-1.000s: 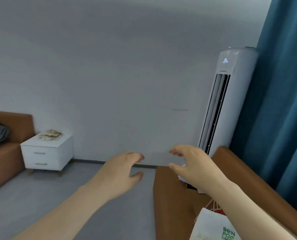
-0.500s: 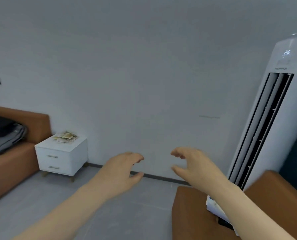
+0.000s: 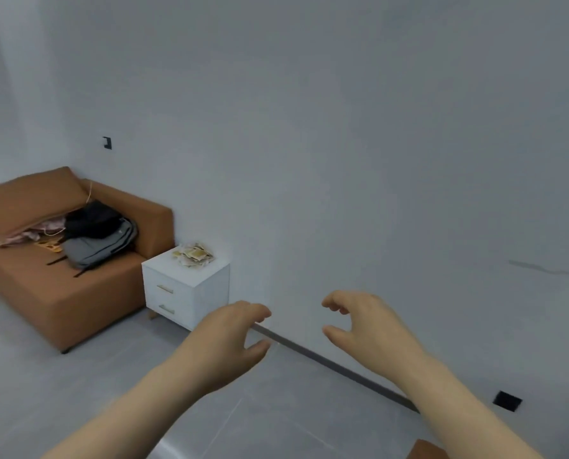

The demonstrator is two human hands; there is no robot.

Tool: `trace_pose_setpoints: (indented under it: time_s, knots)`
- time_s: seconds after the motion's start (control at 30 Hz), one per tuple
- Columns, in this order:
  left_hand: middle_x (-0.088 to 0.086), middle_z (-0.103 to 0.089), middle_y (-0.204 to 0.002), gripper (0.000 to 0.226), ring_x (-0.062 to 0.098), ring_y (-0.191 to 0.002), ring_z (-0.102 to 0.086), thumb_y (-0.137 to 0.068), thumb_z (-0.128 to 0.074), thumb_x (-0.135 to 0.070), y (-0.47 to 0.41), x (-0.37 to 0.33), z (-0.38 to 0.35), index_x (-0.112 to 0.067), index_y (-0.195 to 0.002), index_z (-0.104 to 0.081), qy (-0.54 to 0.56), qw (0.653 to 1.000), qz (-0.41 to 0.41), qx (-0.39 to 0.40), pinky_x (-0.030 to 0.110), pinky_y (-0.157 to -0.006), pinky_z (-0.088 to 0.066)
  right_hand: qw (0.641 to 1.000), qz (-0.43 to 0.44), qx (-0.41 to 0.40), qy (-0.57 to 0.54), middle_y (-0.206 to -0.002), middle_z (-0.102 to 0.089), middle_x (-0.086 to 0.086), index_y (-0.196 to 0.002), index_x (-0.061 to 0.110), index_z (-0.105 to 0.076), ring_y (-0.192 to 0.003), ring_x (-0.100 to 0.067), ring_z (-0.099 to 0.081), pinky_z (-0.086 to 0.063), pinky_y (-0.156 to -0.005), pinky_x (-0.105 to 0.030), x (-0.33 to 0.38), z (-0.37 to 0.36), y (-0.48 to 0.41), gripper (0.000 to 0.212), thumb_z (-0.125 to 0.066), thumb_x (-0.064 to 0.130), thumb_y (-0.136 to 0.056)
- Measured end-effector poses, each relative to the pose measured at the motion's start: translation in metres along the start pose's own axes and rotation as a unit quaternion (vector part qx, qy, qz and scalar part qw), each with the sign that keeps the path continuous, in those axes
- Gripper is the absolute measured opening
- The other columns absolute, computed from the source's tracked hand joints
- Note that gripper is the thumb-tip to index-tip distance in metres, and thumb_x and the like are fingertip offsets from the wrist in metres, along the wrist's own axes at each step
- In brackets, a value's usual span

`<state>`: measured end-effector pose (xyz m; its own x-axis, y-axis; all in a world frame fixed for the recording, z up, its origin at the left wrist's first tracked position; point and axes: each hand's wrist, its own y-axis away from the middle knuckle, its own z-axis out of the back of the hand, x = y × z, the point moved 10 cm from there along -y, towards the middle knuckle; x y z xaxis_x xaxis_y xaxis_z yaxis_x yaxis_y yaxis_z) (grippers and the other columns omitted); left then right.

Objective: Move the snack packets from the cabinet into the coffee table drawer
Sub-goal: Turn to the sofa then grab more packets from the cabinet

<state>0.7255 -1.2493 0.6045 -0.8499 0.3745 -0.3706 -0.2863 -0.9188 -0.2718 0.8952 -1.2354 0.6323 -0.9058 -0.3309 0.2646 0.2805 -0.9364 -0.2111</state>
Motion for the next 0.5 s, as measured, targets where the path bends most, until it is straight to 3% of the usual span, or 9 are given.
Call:
trace_pose_setpoints:
  time_s: [0.5]
  knots:
    - [-0.017, -0.051, -0.129, 0.044, 0.000, -0.116, -0.048, -0.091, -0.053, -0.042, -0.209, 0.208, -0.016, -0.033, -0.134, -0.044, -0.011, 0.996, 0.086, 0.003, 0.014, -0.094, -0.037, 0.997, 0.034, 0.059, -0.043, -0.126, -0.056, 0.014, -0.129, 0.030, -0.051, -0.115, -0.004, -0.050, -0.042, -0.096, -0.021, -0.011, -0.110, -0.294, 0.042, -0.056, 0.035, -0.088]
